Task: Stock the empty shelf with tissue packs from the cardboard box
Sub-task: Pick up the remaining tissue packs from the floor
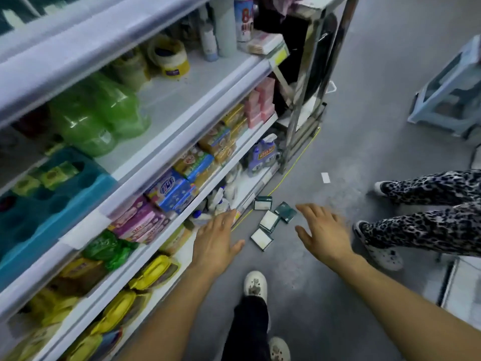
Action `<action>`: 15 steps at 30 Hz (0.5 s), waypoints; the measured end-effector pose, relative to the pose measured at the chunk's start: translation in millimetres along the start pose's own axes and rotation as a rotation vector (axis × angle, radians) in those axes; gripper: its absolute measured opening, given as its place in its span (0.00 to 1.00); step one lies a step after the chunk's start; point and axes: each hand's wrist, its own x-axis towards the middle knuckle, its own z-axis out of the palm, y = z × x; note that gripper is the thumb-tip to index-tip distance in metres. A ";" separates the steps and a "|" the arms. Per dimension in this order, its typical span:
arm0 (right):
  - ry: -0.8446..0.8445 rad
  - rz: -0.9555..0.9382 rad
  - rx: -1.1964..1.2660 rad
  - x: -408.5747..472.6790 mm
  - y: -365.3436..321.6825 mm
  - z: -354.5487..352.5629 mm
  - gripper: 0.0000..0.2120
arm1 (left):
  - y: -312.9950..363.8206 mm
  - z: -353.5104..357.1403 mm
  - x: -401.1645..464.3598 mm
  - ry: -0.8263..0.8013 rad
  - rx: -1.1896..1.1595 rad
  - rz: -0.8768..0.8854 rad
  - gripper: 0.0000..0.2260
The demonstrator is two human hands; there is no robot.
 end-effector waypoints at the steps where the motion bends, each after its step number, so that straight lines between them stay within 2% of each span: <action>1: -0.030 0.021 0.001 11.8 7.9 6.6 0.22 | -0.3 7.8 17.2 -0.027 -0.010 -0.001 0.34; 5: -0.105 0.091 0.003 64.6 41.0 38.8 0.23 | -1.7 44.0 88.1 -0.135 -0.060 -0.003 0.35; 9: -0.179 0.140 0.032 122.1 67.6 84.2 0.22 | -6.1 89.1 158.8 -0.222 0.013 0.031 0.34; 15: -0.316 0.105 0.019 187.8 115.2 180.4 0.23 | -21.4 181.6 240.0 -0.342 0.026 0.012 0.30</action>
